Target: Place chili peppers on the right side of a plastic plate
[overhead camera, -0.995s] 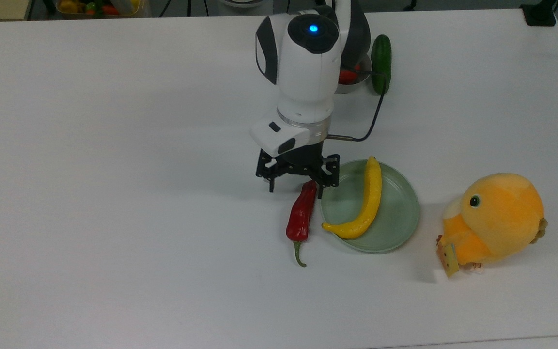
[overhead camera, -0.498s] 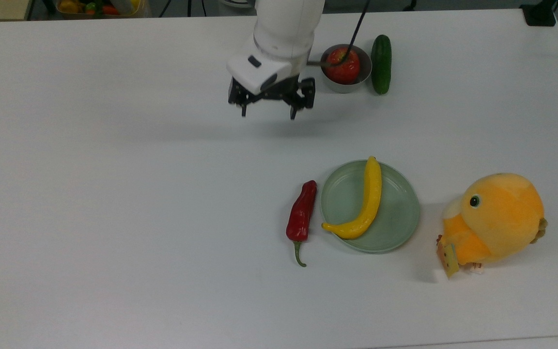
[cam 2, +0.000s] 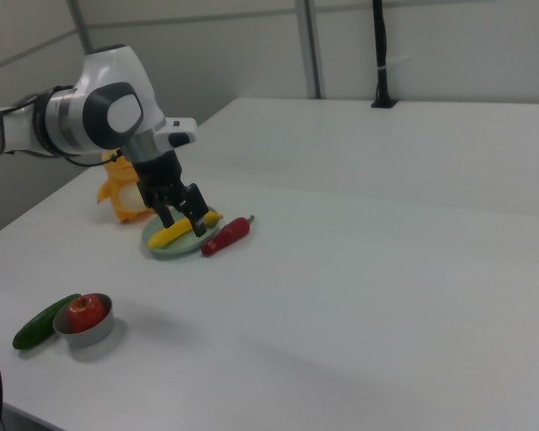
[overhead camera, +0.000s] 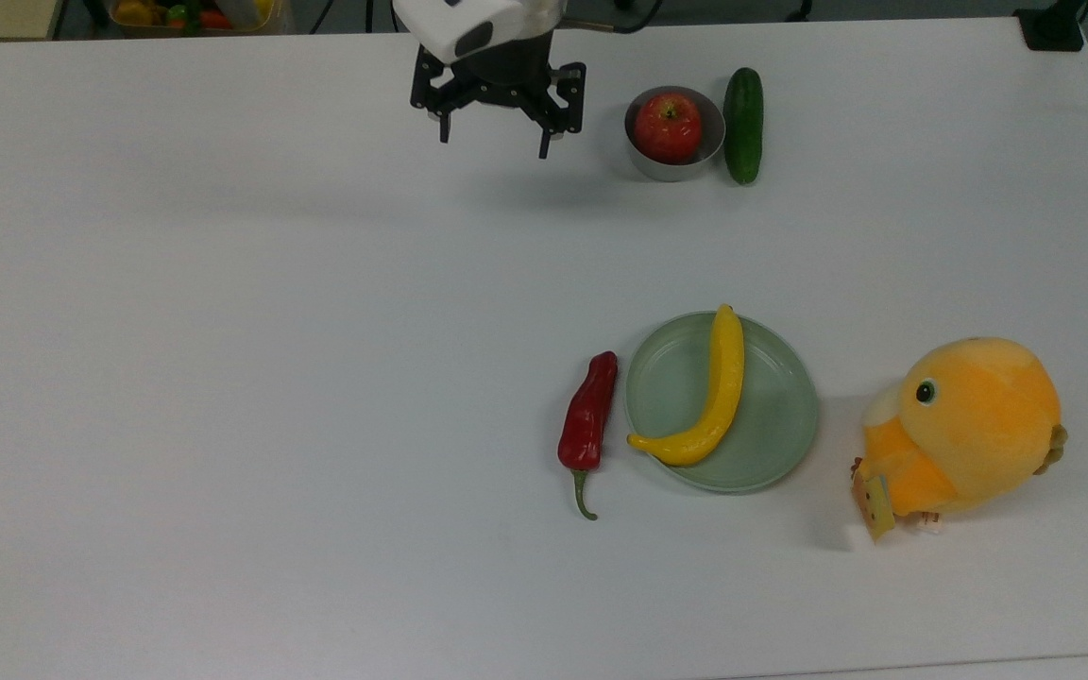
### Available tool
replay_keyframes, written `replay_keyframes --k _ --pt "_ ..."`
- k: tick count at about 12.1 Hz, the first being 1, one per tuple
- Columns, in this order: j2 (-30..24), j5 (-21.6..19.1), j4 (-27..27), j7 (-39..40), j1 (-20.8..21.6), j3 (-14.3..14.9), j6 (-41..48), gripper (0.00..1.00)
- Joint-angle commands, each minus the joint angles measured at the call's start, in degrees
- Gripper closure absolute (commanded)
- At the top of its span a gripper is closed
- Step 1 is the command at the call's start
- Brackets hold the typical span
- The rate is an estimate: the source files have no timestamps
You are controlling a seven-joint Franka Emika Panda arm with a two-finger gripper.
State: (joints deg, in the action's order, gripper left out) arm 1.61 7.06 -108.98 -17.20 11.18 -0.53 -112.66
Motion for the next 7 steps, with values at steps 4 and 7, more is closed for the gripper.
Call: replay_keyframes --k 4,7 --pt "-2.7 -8.4 -2.2 -1.2 -2.6 0.4 -1.7 0.0" --pt "-1.7 -8.5 -5.4 -0.4 -2.0 0.3 -6.1 0.0"
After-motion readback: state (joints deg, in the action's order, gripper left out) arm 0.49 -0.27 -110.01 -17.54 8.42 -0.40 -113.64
